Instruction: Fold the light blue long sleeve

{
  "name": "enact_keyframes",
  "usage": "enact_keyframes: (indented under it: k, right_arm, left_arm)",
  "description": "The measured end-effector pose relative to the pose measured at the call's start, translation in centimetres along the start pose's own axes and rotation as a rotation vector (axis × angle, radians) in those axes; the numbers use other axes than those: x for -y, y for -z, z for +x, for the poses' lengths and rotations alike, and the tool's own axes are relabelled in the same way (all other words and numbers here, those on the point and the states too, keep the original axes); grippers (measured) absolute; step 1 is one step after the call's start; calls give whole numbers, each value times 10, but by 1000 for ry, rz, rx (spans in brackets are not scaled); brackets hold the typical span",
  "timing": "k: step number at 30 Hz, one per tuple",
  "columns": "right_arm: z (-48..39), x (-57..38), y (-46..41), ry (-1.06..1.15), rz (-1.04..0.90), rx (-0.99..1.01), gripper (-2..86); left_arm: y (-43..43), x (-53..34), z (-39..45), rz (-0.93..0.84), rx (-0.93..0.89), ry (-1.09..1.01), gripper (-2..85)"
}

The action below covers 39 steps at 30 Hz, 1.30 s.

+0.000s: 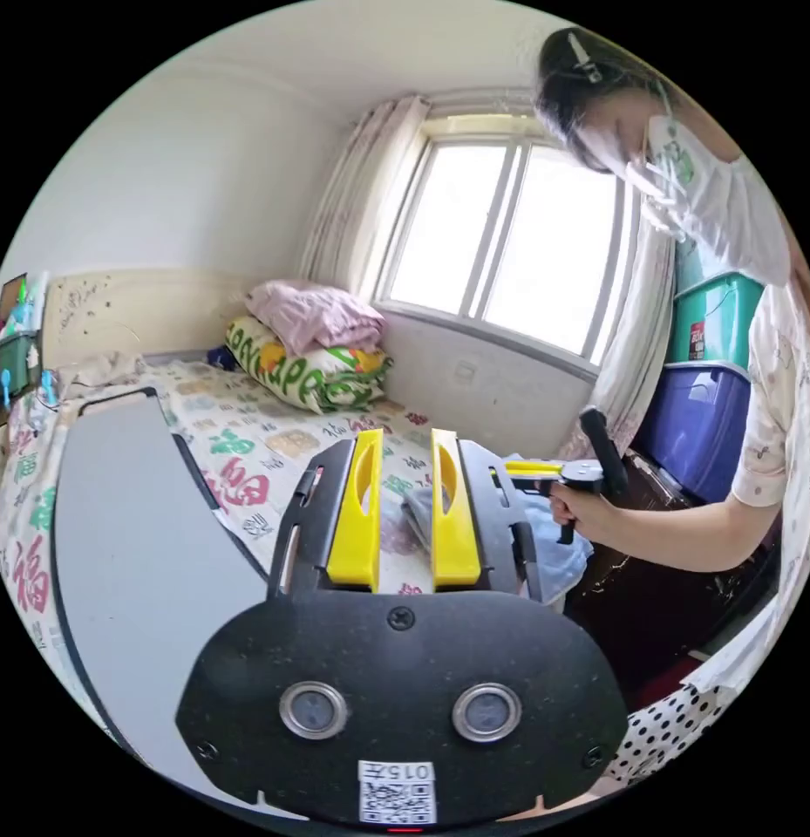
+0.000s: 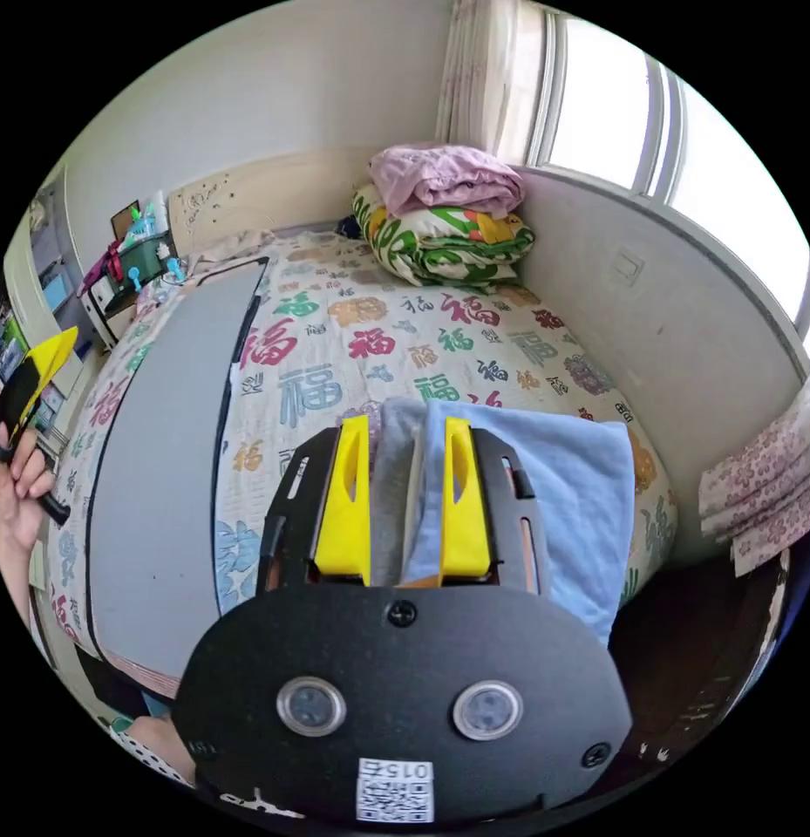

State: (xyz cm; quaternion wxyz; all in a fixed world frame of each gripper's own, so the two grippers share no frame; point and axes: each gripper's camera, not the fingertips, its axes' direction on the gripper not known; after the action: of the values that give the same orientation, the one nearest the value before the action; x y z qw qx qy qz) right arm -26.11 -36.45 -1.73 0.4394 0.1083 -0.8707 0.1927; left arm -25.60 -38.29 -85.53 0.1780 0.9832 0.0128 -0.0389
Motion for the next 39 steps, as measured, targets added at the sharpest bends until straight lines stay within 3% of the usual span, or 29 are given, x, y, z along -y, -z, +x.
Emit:
enact_keyframes:
  k: [6,10,14,22,26,30,36,39]
  right_arm:
    - [95,147,-137,90,-182,-36,152]
    - [160,197,-201,58,-325,-92,114]
    - [248,250,-164,-48,-253,74,61]
    - [444,262,-55,-428,-6,393,48]
    - [505,282,-31,-498,37,468,48]
    - [555,300,-19,-568,89,594,50]
    - [603,319,13,-616,170,651,49]
    - [622,327,29,-631,153,608,47]
  left_arm:
    - [-108,-149,44,-196,-135,65,83]
    - [-136,-222,56,-278,-168,84,83]
    - [-157,-302,55,-337,-171,123,83]
    - [-242,-417,46,-435,-315,207,118]
    - [-287,-462,40,-472,-474,225,151]
    - [-289,-493,21,-428,-763,409,172]
    - [-261,-509,-10,-434,-743,553,172]
    - [-248,-506,-22,-470,-700,557,107]
